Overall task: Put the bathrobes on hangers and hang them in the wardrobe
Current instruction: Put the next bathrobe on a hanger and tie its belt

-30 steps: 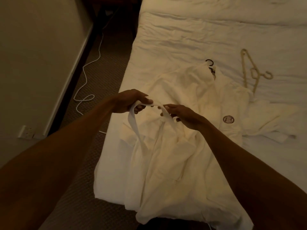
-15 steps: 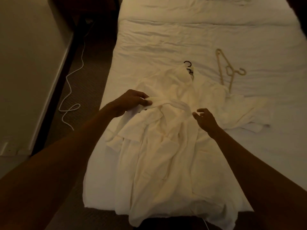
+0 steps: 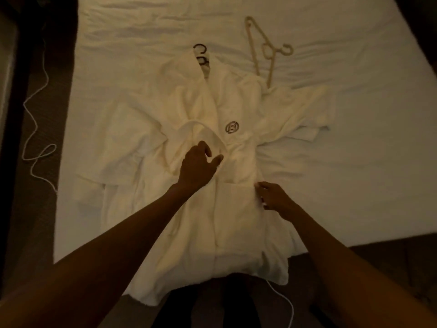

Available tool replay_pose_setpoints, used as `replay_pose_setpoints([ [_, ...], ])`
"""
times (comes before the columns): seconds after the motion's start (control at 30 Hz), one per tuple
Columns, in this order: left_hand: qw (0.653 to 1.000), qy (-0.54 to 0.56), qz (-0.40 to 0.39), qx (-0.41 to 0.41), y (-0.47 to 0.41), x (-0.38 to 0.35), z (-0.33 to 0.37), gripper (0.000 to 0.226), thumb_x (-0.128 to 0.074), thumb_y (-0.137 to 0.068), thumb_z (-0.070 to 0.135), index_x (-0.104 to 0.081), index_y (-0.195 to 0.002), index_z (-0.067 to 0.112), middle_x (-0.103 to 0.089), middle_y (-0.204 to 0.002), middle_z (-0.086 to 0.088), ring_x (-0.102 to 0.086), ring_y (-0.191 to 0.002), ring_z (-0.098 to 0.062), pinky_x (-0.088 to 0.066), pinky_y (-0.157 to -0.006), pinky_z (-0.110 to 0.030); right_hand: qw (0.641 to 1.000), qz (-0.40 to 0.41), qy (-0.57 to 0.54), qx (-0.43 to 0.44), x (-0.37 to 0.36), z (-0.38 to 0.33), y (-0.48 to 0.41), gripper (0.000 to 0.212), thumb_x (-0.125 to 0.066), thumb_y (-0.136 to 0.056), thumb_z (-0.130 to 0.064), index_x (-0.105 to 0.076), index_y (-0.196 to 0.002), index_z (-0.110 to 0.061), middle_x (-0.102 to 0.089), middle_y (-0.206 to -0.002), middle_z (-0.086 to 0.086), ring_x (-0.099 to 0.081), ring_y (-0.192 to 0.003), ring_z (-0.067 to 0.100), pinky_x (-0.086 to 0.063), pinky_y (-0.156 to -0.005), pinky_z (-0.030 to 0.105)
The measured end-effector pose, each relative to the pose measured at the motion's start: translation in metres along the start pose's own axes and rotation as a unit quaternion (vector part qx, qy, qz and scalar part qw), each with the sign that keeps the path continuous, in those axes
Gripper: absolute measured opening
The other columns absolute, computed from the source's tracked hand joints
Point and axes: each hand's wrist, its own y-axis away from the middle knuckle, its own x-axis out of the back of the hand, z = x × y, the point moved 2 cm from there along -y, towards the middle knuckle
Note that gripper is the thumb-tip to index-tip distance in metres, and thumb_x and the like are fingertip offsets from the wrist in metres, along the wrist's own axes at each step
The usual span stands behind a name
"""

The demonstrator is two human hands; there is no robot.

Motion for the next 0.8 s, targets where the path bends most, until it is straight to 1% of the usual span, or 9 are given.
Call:
replay_pose_setpoints([
  [0.13, 0.996, -0.012, -0.074, 0.047, -0.004, -0.043, 0.042, 0.044, -0.062, -0.087, 0.060, -0.058, -0.088, 0.015, -0.063, -0.090, -0.002, -0.063, -0.094, -0.025, -0.043, -0.074, -0.030, 0.991, -0.092, -0.100, -0.008, 0.008, 0.006, 0.008, 0.039, -0.056, -0.098, -0.014, -0.053, -0.137, -0.015, -0.064, -0.116, 0.011, -0.061, -0.097, 0.017, -0.054, -0.077, 0.029],
  [0.23, 0.987, -0.024, -0.130, 0.088, -0.007, -0.073, 0.058, 0.077, -0.069, -0.076, 0.068, -0.050, -0.124, 0.011, -0.055, -0.122, -0.010, -0.055, -0.115, -0.030, -0.047, -0.092, -0.040, 0.964, -0.205, -0.168, -0.017, 0.019, 0.014, 0.007, 0.049, -0.054, -0.093, 0.007, -0.050, -0.138, -0.014, -0.063, -0.123, 0.018, -0.064, -0.106, 0.024, -0.058, -0.081, 0.031],
  [0.3, 0.981, -0.063, -0.156, 0.093, -0.009, -0.085, 0.058, 0.091, -0.079, -0.071, 0.056, -0.037, -0.138, 0.011, -0.043, -0.135, -0.016, -0.049, -0.123, -0.036, -0.045, -0.100, -0.046, 0.938, -0.276, -0.207, -0.026, 0.025, 0.019, 0.006, 0.052, -0.052, -0.092, 0.012, -0.050, -0.136, -0.013, -0.062, -0.127, 0.018, -0.062, -0.113, 0.026, -0.057, -0.088, 0.035],
  [0.4, 0.986, -0.045, -0.144, 0.077, -0.017, -0.085, 0.046, 0.071, -0.084, -0.070, 0.026, -0.048, -0.128, 0.010, -0.054, -0.124, -0.015, -0.054, -0.114, -0.033, -0.046, -0.090, -0.036, 0.916, -0.329, -0.225, -0.057, 0.036, 0.023, 0.002, 0.043, -0.049, -0.094, 0.009, -0.052, -0.134, -0.005, -0.062, -0.129, 0.013, -0.063, -0.116, 0.023, -0.056, -0.088, 0.033],
  [0.5, 0.983, 0.042, -0.148, 0.097, -0.020, -0.068, 0.030, 0.062, -0.085, -0.070, 0.012, -0.057, -0.125, 0.011, -0.062, -0.113, -0.009, -0.061, -0.102, -0.028, -0.054, -0.087, -0.038, 0.939, -0.273, -0.192, -0.086, 0.044, 0.023, -0.007, 0.031, -0.051, -0.097, 0.001, -0.056, -0.127, -0.001, -0.066, -0.120, 0.016, -0.067, -0.105, 0.025, -0.057, -0.087, 0.035],
  [0.57, 0.972, 0.118, -0.164, 0.118, -0.019, -0.055, 0.019, 0.060, -0.084, -0.071, 0.006, -0.059, -0.124, 0.013, -0.064, -0.107, -0.007, -0.064, -0.093, -0.025, -0.059, -0.079, -0.041, 0.972, -0.153, -0.154, -0.086, 0.046, 0.024, -0.016, 0.020, -0.056, -0.096, -0.007, -0.062, -0.115, -0.002, -0.068, -0.116, 0.018, -0.069, -0.093, 0.025, -0.056, -0.083, 0.034],
  [0.63, 0.963, 0.169, -0.176, 0.118, -0.016, -0.044, 0.009, 0.059, -0.084, -0.070, 0.003, -0.059, -0.122, 0.013, -0.065, -0.106, -0.010, -0.065, -0.092, -0.026, -0.061, -0.076, -0.043, 0.984, -0.066, -0.149, -0.067, 0.042, 0.019, -0.024, 0.010, -0.056, -0.096, -0.011, -0.065, -0.099, -0.008, -0.067, -0.116, 0.019, -0.066, -0.083, 0.022, -0.055, -0.077, 0.031],
  [0.7, 0.957, 0.193, -0.183, 0.113, -0.013, -0.033, 0.002, 0.057, -0.084, -0.070, 0.002, -0.060, -0.121, 0.013, -0.064, -0.107, -0.011, -0.065, -0.096, -0.027, -0.060, -0.072, -0.041, 0.985, -0.044, -0.156, -0.053, 0.033, 0.010, -0.030, 0.010, -0.055, -0.096, -0.015, -0.065, -0.097, -0.014, -0.068, -0.116, 0.015, -0.064, -0.085, 0.020, -0.054, -0.076, 0.030],
  [0.8, 0.950, 0.220, -0.193, 0.108, -0.012, -0.019, -0.006, 0.053, -0.082, -0.070, -0.003, -0.061, -0.116, 0.012, -0.065, -0.106, -0.012, -0.066, -0.095, -0.028, -0.056, -0.060, -0.032, 0.990, -0.064, -0.125, -0.031, 0.017, -0.008, -0.037, 0.009, -0.054, -0.098, -0.024, -0.063, -0.102, -0.022, -0.066, -0.121, 0.006, -0.061, -0.100, 0.018, -0.052, -0.083, 0.033],
])
